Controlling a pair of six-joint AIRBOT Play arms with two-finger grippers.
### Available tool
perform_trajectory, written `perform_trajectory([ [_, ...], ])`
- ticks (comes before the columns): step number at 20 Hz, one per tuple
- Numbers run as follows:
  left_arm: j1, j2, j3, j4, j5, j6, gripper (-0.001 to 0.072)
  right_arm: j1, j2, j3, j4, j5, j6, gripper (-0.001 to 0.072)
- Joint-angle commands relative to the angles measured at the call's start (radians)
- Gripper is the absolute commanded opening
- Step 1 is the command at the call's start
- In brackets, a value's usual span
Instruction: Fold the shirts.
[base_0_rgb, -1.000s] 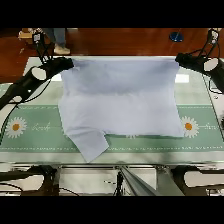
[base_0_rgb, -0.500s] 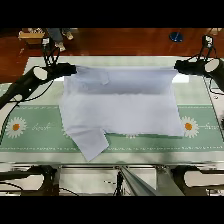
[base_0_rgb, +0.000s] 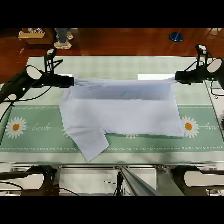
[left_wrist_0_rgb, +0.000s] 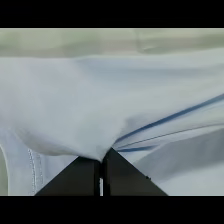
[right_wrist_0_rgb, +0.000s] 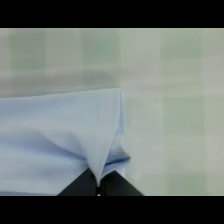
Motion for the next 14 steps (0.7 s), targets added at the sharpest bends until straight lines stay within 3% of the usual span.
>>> perform_trajectory([
  [1, -0.014, -0.037, -0.001, -0.001, -0.04, -0.008, 0.0022, 0.017, -0.039, 0.0, -0.002, 0.05, 0.021, 0.0027],
  [3, -0.009, -0.04, 0.005, -0.001, -0.051, -0.008, 0.0025, 0.016, -0.035, 0.0, -0.004, 0.041, 0.028, 0.0032],
  [4, 0.001, -0.036, 0.022, 0.001, -0.084, -0.007, 0.0044, 0.009, -0.024, 0.006, -0.008, 0.045, 0.028, 0.0115],
  [5, 0.019, -0.031, 0.057, 0.009, -0.143, -0.007, 0.0142, 0.0, -0.003, 0.014, -0.018, 0.052, 0.026, 0.0287],
  [6, 0.043, -0.027, 0.103, 0.022, -0.221, -0.007, 0.0256, -0.007, 0.024, 0.028, -0.027, 0.069, 0.018, 0.0409],
  [7, 0.075, -0.023, 0.161, 0.029, -0.333, -0.008, 0.0274, -0.016, 0.056, 0.048, -0.044, 0.104, -0.001, 0.0449],
  [10, 0.193, 0.002, 0.293, 0.033, -0.735, 0.003, 0.0274, -0.051, 0.163, 0.104, -0.193, 0.346, -0.064, 0.0449],
  [13, 0.33, 0.1, 0.223, 0.032, -0.835, -0.003, 0.0289, -0.114, 0.241, 0.066, -0.268, 0.52, -0.05, 0.0445],
  [14, 0.373, 0.148, 0.161, 0.032, -0.837, -0.017, 0.0443, -0.14, 0.264, 0.023, -0.256, 0.524, -0.05, 0.0444],
])
